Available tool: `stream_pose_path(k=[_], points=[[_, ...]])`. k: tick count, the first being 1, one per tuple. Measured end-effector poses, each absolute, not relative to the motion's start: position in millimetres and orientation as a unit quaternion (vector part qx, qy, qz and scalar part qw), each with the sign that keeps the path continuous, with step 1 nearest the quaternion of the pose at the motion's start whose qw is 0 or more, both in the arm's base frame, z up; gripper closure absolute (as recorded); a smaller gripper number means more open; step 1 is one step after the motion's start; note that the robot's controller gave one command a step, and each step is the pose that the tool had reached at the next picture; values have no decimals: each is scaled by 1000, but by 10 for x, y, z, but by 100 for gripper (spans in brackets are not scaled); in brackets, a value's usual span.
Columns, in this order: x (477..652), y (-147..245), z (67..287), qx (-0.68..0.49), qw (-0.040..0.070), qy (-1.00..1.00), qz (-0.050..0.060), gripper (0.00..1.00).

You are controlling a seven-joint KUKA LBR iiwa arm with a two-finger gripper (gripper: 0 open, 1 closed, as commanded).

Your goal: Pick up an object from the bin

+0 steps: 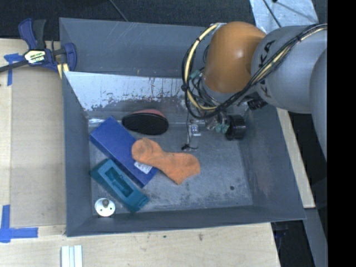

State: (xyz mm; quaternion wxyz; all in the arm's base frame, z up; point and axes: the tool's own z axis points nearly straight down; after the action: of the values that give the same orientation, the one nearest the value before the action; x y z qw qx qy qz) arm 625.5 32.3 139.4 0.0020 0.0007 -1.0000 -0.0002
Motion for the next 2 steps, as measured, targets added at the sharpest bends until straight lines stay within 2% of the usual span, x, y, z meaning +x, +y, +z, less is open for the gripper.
stream_pose_path(k=[1,2], points=[[6267,321,1445,1,-2,-1000,0,0],[5990,228,972,49,-3,-999,0,0]])
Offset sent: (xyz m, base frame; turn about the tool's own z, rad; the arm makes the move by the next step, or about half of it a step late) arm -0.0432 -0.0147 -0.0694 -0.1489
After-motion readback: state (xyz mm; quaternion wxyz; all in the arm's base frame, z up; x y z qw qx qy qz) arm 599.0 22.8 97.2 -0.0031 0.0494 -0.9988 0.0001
